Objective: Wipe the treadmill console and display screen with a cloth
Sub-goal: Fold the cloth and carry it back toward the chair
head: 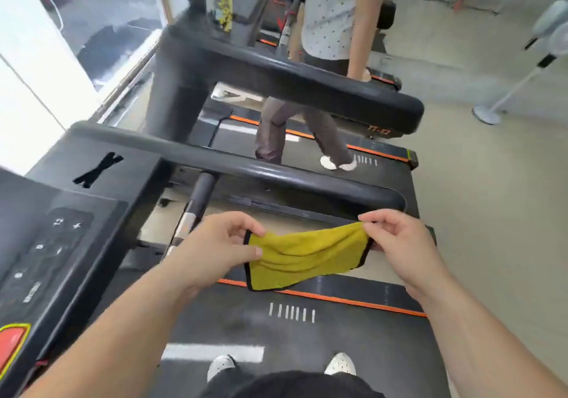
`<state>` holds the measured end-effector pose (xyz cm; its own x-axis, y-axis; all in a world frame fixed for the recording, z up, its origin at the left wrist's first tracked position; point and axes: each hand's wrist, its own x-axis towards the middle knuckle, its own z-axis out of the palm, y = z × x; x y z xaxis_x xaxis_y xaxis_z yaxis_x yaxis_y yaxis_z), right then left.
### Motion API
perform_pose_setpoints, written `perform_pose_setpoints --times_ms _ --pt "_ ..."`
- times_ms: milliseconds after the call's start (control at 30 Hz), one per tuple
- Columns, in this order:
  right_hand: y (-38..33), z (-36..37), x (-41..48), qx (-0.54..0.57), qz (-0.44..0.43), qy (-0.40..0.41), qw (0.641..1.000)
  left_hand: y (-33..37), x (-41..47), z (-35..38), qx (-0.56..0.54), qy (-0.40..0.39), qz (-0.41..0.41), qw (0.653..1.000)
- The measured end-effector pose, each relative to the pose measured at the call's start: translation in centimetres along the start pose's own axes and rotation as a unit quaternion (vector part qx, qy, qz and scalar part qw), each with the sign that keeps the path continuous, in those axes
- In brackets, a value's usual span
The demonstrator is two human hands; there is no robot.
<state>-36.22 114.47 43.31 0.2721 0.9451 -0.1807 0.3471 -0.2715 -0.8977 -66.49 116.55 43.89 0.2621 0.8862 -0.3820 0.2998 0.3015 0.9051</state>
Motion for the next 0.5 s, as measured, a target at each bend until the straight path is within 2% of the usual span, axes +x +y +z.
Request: perform_pose_setpoints --times_ms 100,233,367,500 --pt "3.8 -6.5 -0.3 0.026 0.03 0.055 0.998 1.7 3.7 6.2 0.082 0.021 0.027 0.996" --pt "9.0 -15.4 -1.4 0.06 0.064 0.105 0.991 4.6 7.3 15.8 0.221 0.011 0.087 0.971" --pt "14.1 -24.1 -2.5 0.086 0.091 0.149 0.981 7.7 9.7 26.7 0.363 -0.017 0.169 0.916" --pt "17.8 -32.5 -4.8 0.109 0.102 0.21 0.966 10.8 11.5 37.3 0.417 -0.039 0.216 0.882"
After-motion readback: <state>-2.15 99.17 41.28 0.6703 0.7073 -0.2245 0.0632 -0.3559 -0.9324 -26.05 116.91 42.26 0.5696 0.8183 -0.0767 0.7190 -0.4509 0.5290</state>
